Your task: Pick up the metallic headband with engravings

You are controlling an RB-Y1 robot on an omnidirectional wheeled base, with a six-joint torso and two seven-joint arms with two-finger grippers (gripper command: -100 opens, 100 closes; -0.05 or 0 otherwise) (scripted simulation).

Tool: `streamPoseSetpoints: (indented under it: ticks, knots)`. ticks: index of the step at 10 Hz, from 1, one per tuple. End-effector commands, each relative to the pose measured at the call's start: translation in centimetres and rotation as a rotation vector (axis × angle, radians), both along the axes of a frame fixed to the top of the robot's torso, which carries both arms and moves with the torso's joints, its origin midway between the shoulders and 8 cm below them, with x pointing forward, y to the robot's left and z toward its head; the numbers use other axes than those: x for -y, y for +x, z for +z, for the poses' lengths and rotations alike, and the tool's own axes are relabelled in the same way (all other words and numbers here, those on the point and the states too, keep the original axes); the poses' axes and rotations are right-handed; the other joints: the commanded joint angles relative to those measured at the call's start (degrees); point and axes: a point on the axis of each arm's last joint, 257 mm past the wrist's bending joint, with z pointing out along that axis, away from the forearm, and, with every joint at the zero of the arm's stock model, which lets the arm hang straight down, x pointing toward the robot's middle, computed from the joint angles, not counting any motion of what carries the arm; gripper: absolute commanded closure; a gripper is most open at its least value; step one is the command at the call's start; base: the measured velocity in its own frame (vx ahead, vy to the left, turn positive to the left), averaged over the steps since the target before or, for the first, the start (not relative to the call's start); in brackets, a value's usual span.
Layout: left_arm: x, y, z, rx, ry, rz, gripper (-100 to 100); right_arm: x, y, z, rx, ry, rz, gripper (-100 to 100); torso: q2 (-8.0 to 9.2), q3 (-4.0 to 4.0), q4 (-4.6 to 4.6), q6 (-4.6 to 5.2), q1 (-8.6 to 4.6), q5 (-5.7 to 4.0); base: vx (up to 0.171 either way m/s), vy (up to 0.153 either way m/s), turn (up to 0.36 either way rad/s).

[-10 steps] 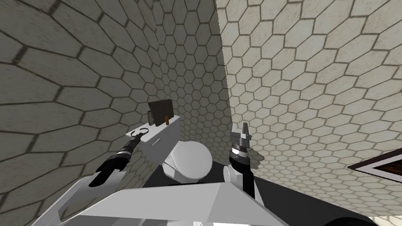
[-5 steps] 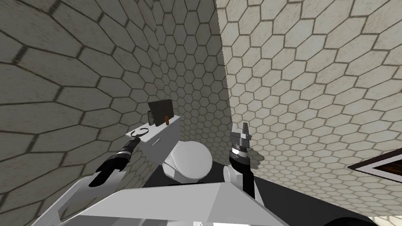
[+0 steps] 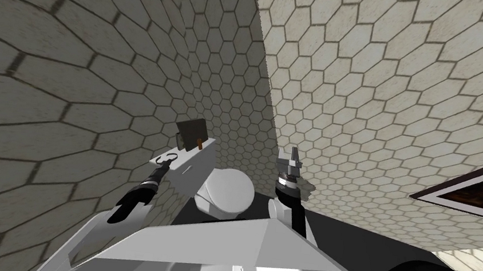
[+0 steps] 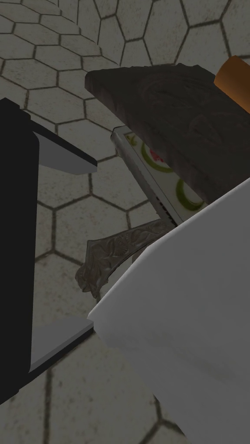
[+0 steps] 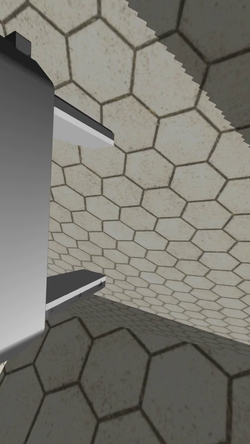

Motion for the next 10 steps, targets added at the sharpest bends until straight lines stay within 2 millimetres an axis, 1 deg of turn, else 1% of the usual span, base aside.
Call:
streamPoseSetpoints:
  ticks: [1, 5, 10]
  knots:
    - [0.3, -0.1, -0.1, -0.01, -0.029, 0.008, -100, 0.0, 0.0, 0.0, 0.0, 0.0, 0.0, 0, 0.0, 0.0, 0.0, 0.0, 0.0, 0.0, -0.039, 0.01, -0.038]
    - [1.0, -0.5, -0.3, -0.027, -0.093, 0.023, -100, 0.0, 0.0, 0.0, 0.0, 0.0, 0.0, 0, -0.02, -0.01, 0.0, -0.01, 0.07, 0.02, -0.031, 0.024, -0.03]
    - [2.0, -1.1, -0.3, -0.052, -0.187, 0.045, -100, 0.0, 0.0, 0.0, 0.0, 0.0, 0.0, 0, -0.06, -0.03, -0.01, -0.01, 0.21, 0.05, -0.02, 0.053, -0.037]
